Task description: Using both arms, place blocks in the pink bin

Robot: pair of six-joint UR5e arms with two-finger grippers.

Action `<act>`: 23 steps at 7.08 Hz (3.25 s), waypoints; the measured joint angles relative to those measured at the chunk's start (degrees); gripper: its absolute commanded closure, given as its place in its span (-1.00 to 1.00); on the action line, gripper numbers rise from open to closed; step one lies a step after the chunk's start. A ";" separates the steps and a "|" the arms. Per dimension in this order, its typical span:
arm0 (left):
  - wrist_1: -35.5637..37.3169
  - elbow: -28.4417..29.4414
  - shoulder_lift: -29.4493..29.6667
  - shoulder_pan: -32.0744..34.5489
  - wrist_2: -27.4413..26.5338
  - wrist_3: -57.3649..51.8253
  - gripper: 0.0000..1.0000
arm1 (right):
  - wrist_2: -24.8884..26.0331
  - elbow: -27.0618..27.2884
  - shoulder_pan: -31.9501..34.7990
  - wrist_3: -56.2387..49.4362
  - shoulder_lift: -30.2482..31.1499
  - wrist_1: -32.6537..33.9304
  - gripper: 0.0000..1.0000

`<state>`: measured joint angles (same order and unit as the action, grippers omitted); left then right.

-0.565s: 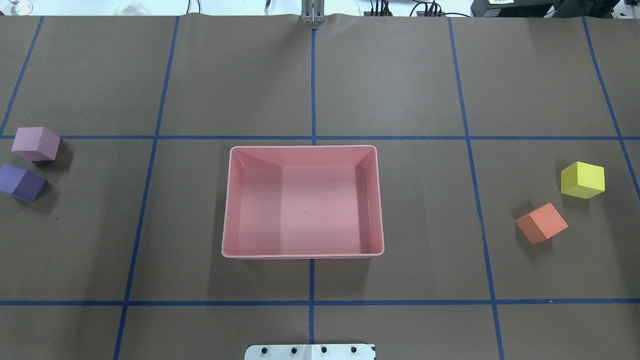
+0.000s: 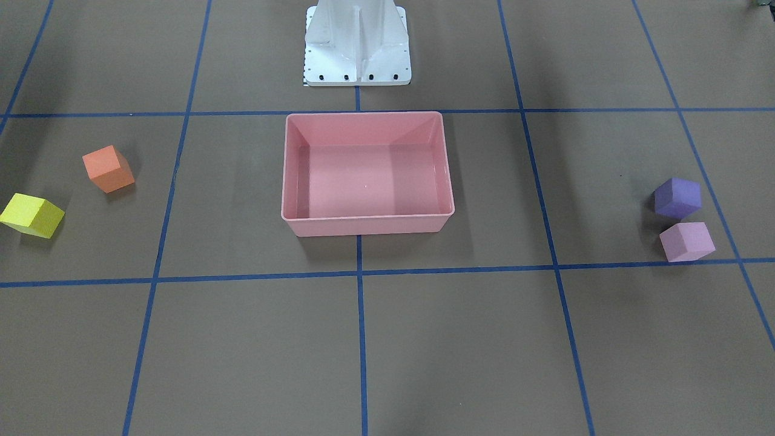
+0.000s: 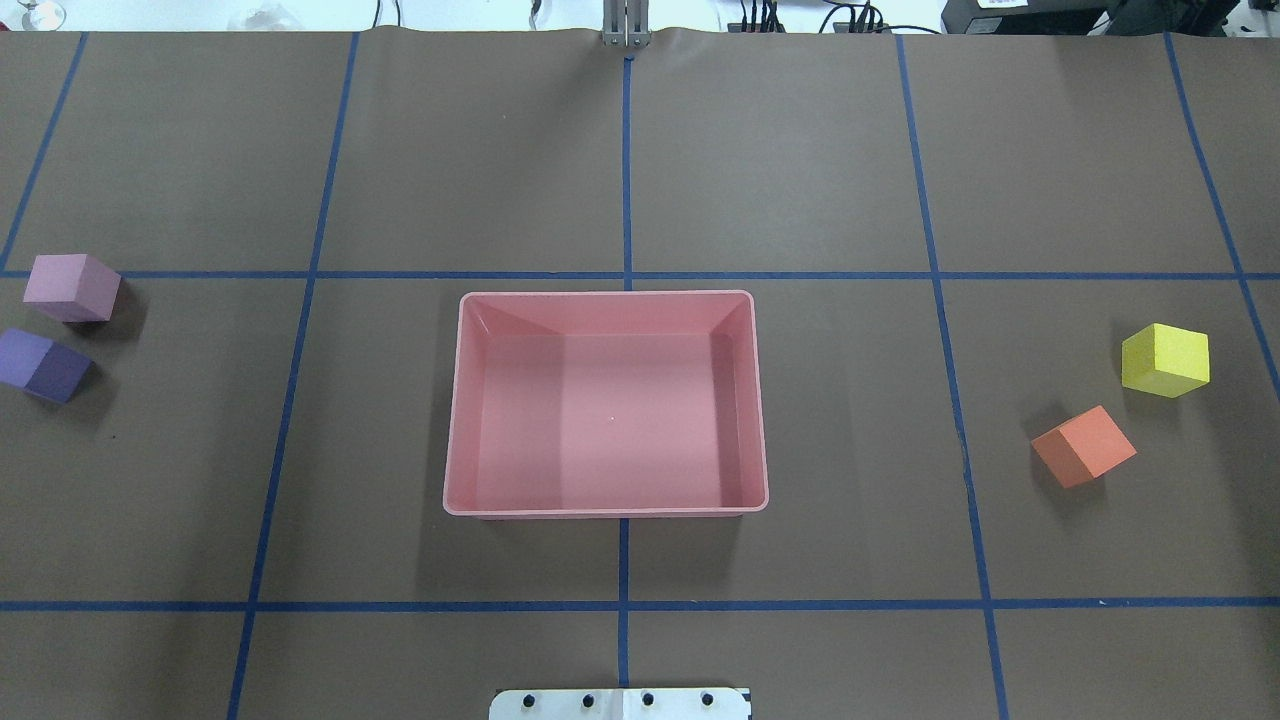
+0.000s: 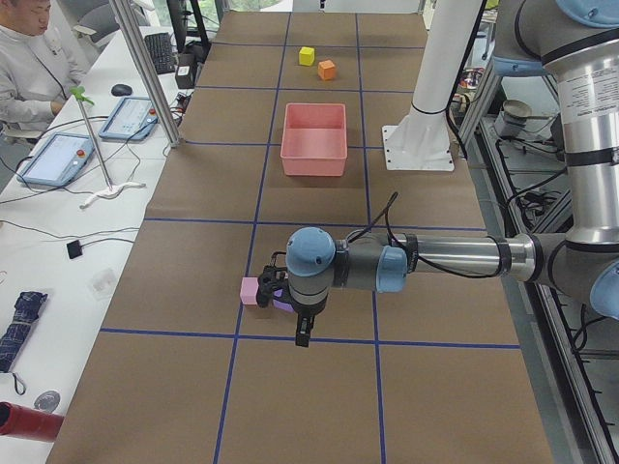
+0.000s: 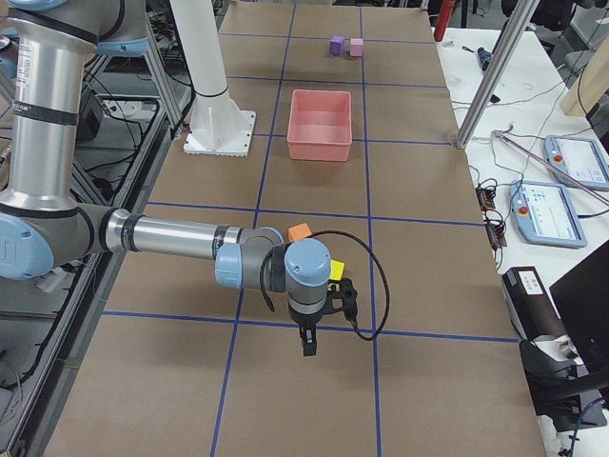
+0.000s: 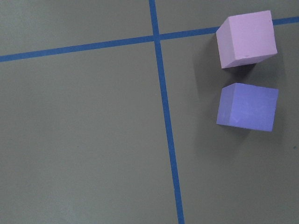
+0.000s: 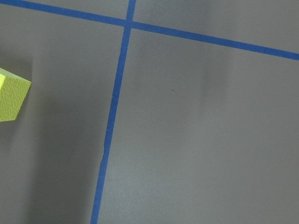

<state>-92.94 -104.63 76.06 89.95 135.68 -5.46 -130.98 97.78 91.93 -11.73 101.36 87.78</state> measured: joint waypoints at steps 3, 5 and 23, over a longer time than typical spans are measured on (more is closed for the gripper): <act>-0.16 -2.25 1.12 -0.04 0.01 0.70 -1.00 | -0.29 0.60 0.00 -0.14 -0.06 -0.68 -1.00; -0.67 -2.74 4.89 -0.05 -0.15 0.75 -1.00 | -0.36 0.54 0.00 0.06 -0.03 -8.51 -1.00; -40.44 28.97 21.51 -27.38 -16.33 43.62 0.37 | -2.10 0.32 0.00 4.87 -0.46 -20.19 -1.00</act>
<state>-133.39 -75.66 97.57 62.57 119.35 38.17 -133.08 98.10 91.93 -6.86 100.90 67.59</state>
